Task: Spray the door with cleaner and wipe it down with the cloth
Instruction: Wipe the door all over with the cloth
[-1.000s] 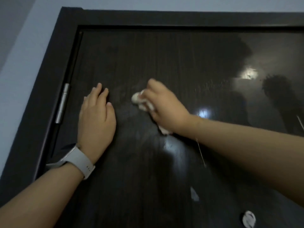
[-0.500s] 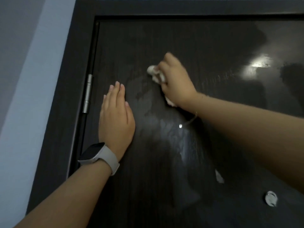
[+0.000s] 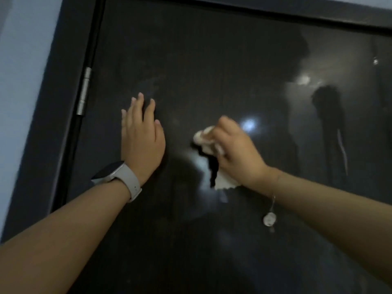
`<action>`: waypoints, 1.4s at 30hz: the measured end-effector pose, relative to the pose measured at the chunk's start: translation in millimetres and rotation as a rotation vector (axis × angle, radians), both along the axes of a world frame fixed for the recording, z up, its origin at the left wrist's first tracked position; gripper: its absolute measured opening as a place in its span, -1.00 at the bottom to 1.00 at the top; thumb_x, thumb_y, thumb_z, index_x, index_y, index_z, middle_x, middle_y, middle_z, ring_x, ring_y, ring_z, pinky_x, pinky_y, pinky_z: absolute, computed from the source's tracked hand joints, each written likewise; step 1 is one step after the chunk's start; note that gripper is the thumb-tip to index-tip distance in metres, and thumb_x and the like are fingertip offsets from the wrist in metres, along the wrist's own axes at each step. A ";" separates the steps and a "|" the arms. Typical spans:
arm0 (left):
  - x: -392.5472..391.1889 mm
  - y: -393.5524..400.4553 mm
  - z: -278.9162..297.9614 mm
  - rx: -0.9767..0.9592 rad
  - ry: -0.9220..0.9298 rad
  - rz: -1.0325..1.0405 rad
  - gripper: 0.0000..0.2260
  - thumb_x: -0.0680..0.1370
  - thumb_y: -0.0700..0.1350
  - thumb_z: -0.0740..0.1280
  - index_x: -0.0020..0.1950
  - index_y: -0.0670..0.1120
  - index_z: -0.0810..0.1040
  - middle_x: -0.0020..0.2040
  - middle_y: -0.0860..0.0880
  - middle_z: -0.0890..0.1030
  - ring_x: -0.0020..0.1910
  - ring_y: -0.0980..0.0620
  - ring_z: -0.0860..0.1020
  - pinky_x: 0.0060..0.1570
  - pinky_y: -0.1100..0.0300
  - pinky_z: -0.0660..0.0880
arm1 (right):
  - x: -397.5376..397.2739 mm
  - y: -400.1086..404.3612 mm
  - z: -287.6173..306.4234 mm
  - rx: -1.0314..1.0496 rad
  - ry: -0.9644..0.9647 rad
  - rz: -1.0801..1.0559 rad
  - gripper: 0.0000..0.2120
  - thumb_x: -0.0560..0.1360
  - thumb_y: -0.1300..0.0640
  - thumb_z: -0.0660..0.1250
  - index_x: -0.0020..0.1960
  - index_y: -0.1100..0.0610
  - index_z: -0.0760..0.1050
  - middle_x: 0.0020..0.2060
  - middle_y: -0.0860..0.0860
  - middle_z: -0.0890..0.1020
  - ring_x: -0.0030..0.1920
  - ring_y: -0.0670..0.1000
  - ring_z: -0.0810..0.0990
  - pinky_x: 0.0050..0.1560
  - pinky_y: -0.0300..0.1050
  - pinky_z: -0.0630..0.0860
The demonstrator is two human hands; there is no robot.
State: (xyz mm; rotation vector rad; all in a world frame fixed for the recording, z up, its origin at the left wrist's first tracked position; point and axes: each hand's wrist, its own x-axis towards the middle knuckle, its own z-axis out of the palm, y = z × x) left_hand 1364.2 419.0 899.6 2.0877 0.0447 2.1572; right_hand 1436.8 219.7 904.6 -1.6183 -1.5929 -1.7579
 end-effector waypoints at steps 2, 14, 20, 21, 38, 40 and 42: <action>6.7 -37.4 7.7 0.094 0.008 0.018 -0.59 0.67 -0.17 0.10 0.53 -0.14 0.26 0.58 -0.14 0.14 0.57 -0.10 0.05 0.54 -0.03 -0.09 | 6.6 -45.7 22.4 0.200 0.031 0.021 -0.87 0.42 0.38 0.29 -0.04 0.28 0.52 -0.12 0.12 0.44 -0.12 0.11 0.48 -0.14 -0.18 0.37; 132.4 -234.0 66.4 0.219 -0.006 0.087 -0.57 0.66 -0.09 0.11 0.54 -0.13 0.26 0.57 -0.10 0.19 0.56 -0.06 0.13 0.53 0.01 -0.01 | 142.8 -258.5 73.2 0.563 0.197 0.026 -0.93 0.52 0.31 0.31 -0.02 0.25 0.55 -0.08 0.04 0.42 -0.09 0.03 0.49 -0.16 -0.35 0.28; 147.7 -227.6 66.9 0.195 -0.096 0.174 -0.57 0.65 -0.14 0.07 0.52 -0.21 0.27 0.53 -0.15 0.27 0.53 -0.10 0.20 0.52 -0.04 0.06 | 170.5 -248.2 122.2 0.709 0.171 -0.114 -0.86 0.43 0.41 0.26 -0.01 0.32 0.48 0.06 0.23 0.43 0.02 0.22 0.45 -0.05 -0.17 0.29; 147.1 -227.1 66.9 0.189 -0.105 0.175 -0.56 0.64 -0.13 0.06 0.52 -0.22 0.26 0.53 -0.15 0.26 0.53 -0.10 0.19 0.53 -0.04 0.04 | 165.4 -234.2 125.9 0.722 0.151 -0.099 -0.82 0.39 0.43 0.26 -0.02 0.32 0.48 0.06 0.26 0.44 0.03 0.25 0.46 -0.02 -0.11 0.30; 147.7 -224.8 66.4 0.164 -0.100 0.176 -0.56 0.62 -0.23 0.11 0.51 -0.26 0.26 0.53 -0.17 0.27 0.53 -0.12 0.19 0.53 -0.02 0.04 | 145.8 -202.5 174.3 0.873 0.186 -0.183 -0.77 0.46 0.35 0.24 0.10 0.26 0.48 0.21 0.19 0.40 0.17 0.18 0.43 0.12 -0.13 0.32; 149.1 -225.2 68.5 0.170 -0.112 0.184 -0.55 0.60 -0.22 0.09 0.50 -0.26 0.29 0.51 -0.18 0.30 0.52 -0.13 0.22 0.52 -0.05 0.08 | 129.0 -161.3 173.9 0.708 0.088 -0.119 -0.80 0.40 0.37 0.26 0.01 0.24 0.49 0.16 0.19 0.43 0.11 0.18 0.46 0.06 -0.10 0.36; 150.0 -226.9 69.3 0.176 -0.123 0.195 -0.55 0.59 -0.22 0.10 0.48 -0.27 0.31 0.50 -0.20 0.32 0.51 -0.14 0.25 0.51 -0.06 0.12 | 114.4 -127.0 169.6 0.552 0.008 -0.076 -0.79 0.39 0.36 0.30 0.02 0.24 0.49 0.13 0.18 0.43 0.09 0.17 0.45 0.03 -0.07 0.39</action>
